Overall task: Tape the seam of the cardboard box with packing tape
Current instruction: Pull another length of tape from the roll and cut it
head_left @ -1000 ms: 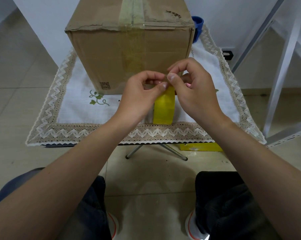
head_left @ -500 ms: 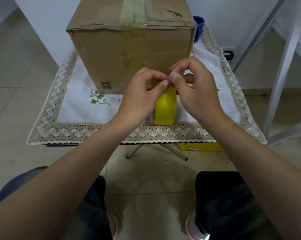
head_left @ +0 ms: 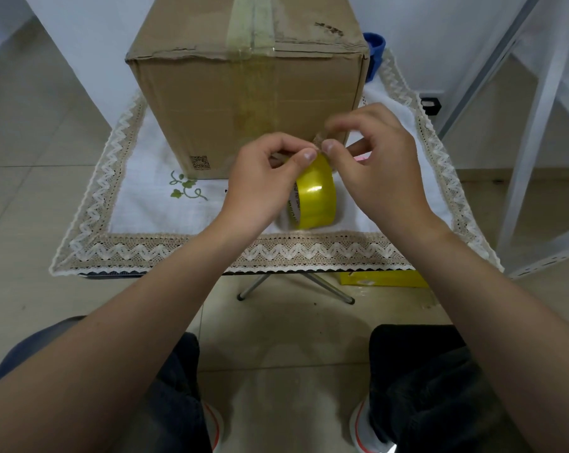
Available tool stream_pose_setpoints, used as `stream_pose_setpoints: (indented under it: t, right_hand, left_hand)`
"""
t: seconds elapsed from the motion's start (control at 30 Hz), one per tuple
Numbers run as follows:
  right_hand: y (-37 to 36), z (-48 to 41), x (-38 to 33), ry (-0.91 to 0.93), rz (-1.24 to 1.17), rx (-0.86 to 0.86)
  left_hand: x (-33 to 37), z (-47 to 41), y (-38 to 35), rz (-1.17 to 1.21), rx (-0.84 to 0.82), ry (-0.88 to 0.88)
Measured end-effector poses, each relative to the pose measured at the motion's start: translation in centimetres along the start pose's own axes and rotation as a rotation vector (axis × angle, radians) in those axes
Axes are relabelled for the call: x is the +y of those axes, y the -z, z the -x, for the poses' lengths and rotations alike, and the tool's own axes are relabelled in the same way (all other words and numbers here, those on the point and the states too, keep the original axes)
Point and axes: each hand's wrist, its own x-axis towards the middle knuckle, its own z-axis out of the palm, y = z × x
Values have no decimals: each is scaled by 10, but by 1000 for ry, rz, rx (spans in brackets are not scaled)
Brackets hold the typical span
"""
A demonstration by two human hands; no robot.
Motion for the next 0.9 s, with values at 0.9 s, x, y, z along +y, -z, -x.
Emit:
stream_pose_setpoints:
  t: [0.9]
  right_hand:
    - [-5, 4, -1, -221, -168, -54]
  left_hand:
    - [1, 1, 7, 123, 17, 40]
